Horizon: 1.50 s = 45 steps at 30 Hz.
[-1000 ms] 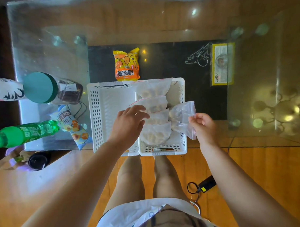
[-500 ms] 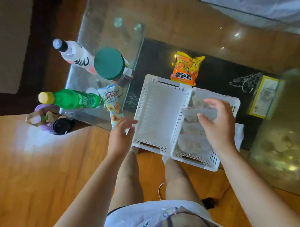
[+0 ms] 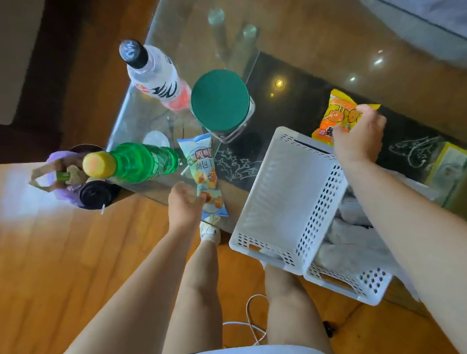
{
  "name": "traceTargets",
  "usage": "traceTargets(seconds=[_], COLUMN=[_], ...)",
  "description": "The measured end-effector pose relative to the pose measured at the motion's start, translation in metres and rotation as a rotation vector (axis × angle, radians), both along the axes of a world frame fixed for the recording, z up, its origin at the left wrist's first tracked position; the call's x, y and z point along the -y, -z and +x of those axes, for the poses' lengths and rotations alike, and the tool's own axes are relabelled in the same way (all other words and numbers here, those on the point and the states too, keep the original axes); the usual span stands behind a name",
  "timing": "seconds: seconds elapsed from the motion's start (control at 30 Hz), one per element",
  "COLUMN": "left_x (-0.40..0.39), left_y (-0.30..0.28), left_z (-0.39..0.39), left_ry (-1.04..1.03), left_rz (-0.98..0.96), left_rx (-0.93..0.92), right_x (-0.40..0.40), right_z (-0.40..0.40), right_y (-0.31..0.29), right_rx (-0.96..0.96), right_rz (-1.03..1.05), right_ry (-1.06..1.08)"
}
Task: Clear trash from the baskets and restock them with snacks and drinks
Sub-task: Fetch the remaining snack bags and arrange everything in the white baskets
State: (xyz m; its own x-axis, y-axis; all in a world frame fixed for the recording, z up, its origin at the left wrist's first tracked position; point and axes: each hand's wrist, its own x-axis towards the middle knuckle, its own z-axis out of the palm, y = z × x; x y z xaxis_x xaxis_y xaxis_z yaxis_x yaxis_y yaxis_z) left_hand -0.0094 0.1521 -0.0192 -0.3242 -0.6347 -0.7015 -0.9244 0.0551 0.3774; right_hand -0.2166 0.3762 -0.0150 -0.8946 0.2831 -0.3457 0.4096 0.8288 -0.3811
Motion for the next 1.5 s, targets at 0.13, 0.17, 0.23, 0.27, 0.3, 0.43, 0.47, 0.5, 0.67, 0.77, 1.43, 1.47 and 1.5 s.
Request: traceTargets(seconds=[0.13,0.17,0.23,0.27,0.3,0.43,0.47,0.5,0.67,0.77,1.43,1.47,1.5], left_x=[0.005,0.004,0.004,0.004,0.004,0.005,0.006,0.006,0.009,0.008,-0.108,-0.111,-0.115], left_y=[0.016,0.018,0.022,0.024,0.026,0.027,0.025,0.024,0.006,-0.012,-0.042,-0.038,-0.034], left_z=[-0.015,-0.018,-0.023,-0.025,-0.027,-0.033,-0.034,-0.034,-0.021,-0.008,-0.040,-0.041,-0.043], left_ry=[-0.037,-0.034,0.019,0.058,0.089,0.135,0.134,0.128,0.097,0.118,0.698,0.734,0.778], left_rz=[0.048,0.061,0.065,0.064,0.062,0.061,0.062,0.058,0.054,0.045,-0.229,-0.234,-0.247], left_rx=[0.057,0.058,0.084,0.106,0.132,0.197,0.198,0.196,0.142,0.113,0.066,0.092,0.121], right_x=[-0.013,-0.015,-0.018,-0.019,-0.019,-0.019,-0.017,-0.015,-0.003,0.003,0.011,0.010,0.009], right_z=[-0.022,-0.025,-0.028,-0.028,-0.028,-0.030,-0.031,-0.031,-0.023,-0.002,0.177,0.177,0.177], right_y=[0.021,0.025,0.030,0.032,0.034,0.033,0.031,0.029,0.001,-0.023,-0.035,-0.032,-0.028], right_rx=[0.202,0.242,0.278,0.274,0.263,0.209,0.182,0.144,-0.006,-0.052,0.094,0.108,0.123], right_rz=[-0.028,-0.070,-0.109,-0.110,-0.111,-0.183,-0.209,-0.229,-0.439,-0.558,-0.334,-0.324,-0.309], right_ry=[0.251,0.290,0.293,0.278,0.267,0.257,0.247,0.235,0.234,0.232,0.196,0.192,0.187])
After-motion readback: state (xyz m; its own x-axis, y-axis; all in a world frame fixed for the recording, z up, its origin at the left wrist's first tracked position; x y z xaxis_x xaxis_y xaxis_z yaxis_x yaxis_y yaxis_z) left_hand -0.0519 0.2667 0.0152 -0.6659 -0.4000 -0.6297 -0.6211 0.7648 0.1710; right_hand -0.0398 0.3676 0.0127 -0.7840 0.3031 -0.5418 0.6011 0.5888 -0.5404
